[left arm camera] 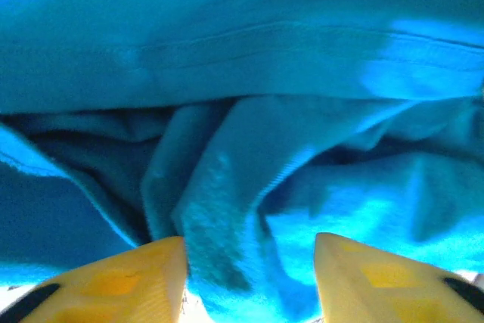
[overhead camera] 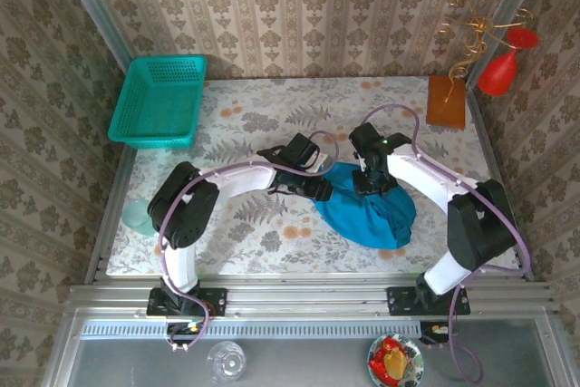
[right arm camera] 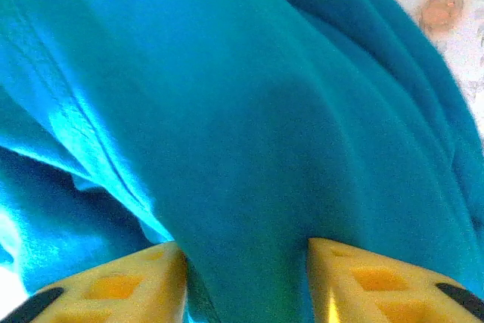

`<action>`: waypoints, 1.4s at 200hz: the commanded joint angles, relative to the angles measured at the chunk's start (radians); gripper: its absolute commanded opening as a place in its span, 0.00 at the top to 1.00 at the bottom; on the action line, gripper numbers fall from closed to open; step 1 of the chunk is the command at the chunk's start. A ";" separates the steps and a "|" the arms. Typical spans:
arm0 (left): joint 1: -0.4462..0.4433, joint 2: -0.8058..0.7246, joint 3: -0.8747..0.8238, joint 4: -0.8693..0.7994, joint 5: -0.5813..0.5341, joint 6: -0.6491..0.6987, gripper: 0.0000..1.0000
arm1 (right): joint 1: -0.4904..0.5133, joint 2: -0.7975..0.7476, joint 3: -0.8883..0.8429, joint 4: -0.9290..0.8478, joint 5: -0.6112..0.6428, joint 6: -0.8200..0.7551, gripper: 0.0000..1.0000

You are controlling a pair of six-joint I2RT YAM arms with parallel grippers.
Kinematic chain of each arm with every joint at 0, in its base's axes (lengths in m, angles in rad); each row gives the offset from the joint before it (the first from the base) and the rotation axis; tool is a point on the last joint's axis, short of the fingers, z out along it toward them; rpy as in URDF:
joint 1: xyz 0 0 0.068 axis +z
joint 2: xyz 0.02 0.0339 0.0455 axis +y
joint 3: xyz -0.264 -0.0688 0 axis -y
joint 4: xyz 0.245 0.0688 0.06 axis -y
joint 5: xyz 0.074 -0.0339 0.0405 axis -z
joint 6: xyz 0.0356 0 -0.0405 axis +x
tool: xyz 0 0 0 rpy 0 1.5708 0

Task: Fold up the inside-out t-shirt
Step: Turn the T-shirt inside out at the center of the table.

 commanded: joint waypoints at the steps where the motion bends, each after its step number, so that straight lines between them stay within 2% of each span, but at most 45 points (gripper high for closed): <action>1: -0.005 0.051 0.036 0.004 -0.003 -0.003 0.65 | 0.004 0.008 0.069 -0.006 0.016 -0.017 0.77; 18: -0.004 0.071 0.031 0.019 -0.007 -0.009 0.81 | 0.004 -0.004 0.108 -0.032 0.022 -0.015 0.95; 34: 0.003 0.054 0.006 0.033 -0.011 -0.001 1.00 | 0.004 -0.039 0.135 -0.053 0.021 -0.012 1.00; 62: 0.054 -0.032 -0.071 0.026 -0.039 0.022 1.00 | 0.000 -0.118 0.172 -0.081 0.010 0.001 1.00; 101: 0.218 -0.228 -0.231 -0.010 -0.024 0.080 1.00 | -0.040 -0.257 0.180 -0.088 0.023 0.040 1.00; 144: 0.372 -0.378 -0.314 -0.152 0.021 0.182 1.00 | -0.222 -0.282 0.050 -0.018 0.005 0.080 1.00; 169: 0.373 -0.406 -0.343 -0.217 0.054 0.208 1.00 | -0.339 -0.233 -0.046 0.067 -0.066 0.106 1.00; 201: 0.309 -0.448 -0.416 -0.189 0.074 0.163 1.00 | -0.390 -0.109 -0.044 0.139 -0.113 0.112 1.00; 224: 0.236 -0.464 -0.458 -0.143 0.126 0.127 1.00 | -0.390 -0.038 0.049 0.177 -0.218 0.095 1.00; 242: 0.187 -0.479 -0.468 -0.153 0.123 0.120 1.00 | -0.390 0.008 0.165 0.186 -0.294 0.093 1.00; 280: 0.152 -0.524 -0.508 -0.162 0.131 0.123 1.00 | -0.392 0.120 0.364 0.198 -0.313 0.125 1.00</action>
